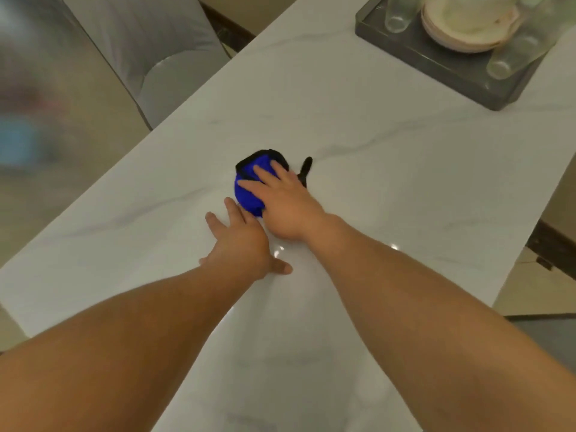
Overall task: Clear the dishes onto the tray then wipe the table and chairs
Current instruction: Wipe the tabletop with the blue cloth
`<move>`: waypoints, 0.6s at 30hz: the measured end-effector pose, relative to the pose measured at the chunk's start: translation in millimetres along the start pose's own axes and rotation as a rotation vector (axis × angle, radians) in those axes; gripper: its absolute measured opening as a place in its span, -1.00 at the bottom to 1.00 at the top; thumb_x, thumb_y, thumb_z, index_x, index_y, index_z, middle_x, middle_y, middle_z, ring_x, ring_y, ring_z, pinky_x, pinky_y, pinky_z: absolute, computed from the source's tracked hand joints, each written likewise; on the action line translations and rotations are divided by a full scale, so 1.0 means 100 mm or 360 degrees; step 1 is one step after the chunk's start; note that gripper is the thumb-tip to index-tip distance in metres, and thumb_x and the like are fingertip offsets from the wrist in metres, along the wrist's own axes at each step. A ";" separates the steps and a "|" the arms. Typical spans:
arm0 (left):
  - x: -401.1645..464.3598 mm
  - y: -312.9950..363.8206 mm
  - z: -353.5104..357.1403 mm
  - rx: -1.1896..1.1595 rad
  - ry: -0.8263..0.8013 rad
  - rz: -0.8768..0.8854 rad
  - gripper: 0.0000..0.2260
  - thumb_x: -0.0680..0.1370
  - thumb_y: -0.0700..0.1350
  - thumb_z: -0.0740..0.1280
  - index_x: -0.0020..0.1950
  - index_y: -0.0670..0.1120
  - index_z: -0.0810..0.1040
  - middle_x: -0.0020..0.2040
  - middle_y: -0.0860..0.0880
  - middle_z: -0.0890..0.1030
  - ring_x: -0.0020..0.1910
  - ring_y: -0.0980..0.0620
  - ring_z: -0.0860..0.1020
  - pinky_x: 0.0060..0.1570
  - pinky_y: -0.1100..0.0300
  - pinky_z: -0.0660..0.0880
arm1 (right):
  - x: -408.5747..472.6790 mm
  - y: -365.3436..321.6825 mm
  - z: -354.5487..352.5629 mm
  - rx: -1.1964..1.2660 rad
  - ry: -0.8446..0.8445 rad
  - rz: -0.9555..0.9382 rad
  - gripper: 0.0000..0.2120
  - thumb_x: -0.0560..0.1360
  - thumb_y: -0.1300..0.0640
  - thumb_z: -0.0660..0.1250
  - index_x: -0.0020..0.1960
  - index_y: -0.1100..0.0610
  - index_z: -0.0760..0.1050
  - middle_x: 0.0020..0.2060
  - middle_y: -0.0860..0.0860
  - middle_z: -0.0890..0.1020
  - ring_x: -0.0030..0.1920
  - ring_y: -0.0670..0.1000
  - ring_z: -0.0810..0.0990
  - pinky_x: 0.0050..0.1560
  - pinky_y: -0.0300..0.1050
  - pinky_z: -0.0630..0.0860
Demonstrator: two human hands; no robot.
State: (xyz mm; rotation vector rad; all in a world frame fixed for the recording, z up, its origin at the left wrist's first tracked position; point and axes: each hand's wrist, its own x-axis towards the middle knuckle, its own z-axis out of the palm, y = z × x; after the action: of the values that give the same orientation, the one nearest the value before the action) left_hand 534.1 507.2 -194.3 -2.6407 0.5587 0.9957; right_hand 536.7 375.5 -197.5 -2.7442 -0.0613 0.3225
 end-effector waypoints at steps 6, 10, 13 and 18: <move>0.02 0.03 -0.06 -0.0059 -0.0111 -0.0109 0.53 0.05 0.66 0.31 0.56 -0.28 -0.38 0.55 -0.32 -0.36 0.56 -0.44 -0.15 0.43 -0.39 0.21 | 0.17 1.23 -0.23 -0.0213 0.0444 0.0702 -0.31 0.51 -0.04 -0.02 0.63 0.04 0.10 0.57 0.20 0.24 0.58 0.25 0.14 0.59 0.16 0.01; -0.05 0.07 -0.12 -0.0152 -0.0174 -0.0147 0.52 0.08 0.59 0.41 0.56 -0.23 -0.42 0.55 -0.25 -0.41 0.53 -0.47 -0.23 0.35 -0.43 0.29 | 0.20 1.76 -0.73 0.0140 0.0336 0.1665 -0.27 0.58 -0.03 0.15 0.65 0.01 -0.11 0.64 0.16 -0.01 0.61 0.29 -0.10 0.59 0.22 -0.12; -0.13 0.11 -0.19 -0.0293 -0.0227 -0.0216 0.46 0.16 0.47 0.51 0.56 -0.16 -0.45 0.55 -0.13 -0.47 0.53 -0.44 -0.28 0.19 -0.48 0.41 | 0.60 1.29 -0.66 0.0135 0.0329 0.1490 -0.27 0.56 0.03 0.19 0.64 -0.03 -0.05 0.64 0.09 -0.01 0.61 0.31 -0.13 0.58 0.27 -0.12; -0.13 0.08 -0.18 -0.0343 -0.0271 -0.0265 0.35 0.29 0.33 0.56 0.58 -0.10 -0.43 0.53 -0.12 -0.48 0.56 -0.39 -0.25 0.28 -0.45 0.37 | 1.26 -0.24 -0.17 -0.0123 0.0023 -0.0066 -0.31 0.51 0.09 0.22 0.61 -0.13 0.11 0.63 0.00 0.09 0.62 0.23 -0.06 0.58 0.21 -0.09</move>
State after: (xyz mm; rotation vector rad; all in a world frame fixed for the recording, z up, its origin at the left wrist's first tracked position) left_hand 531.9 496.5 -173.2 -2.6937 0.1994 1.2749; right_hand 663.3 402.5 -200.7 -2.8172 -0.1290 0.2946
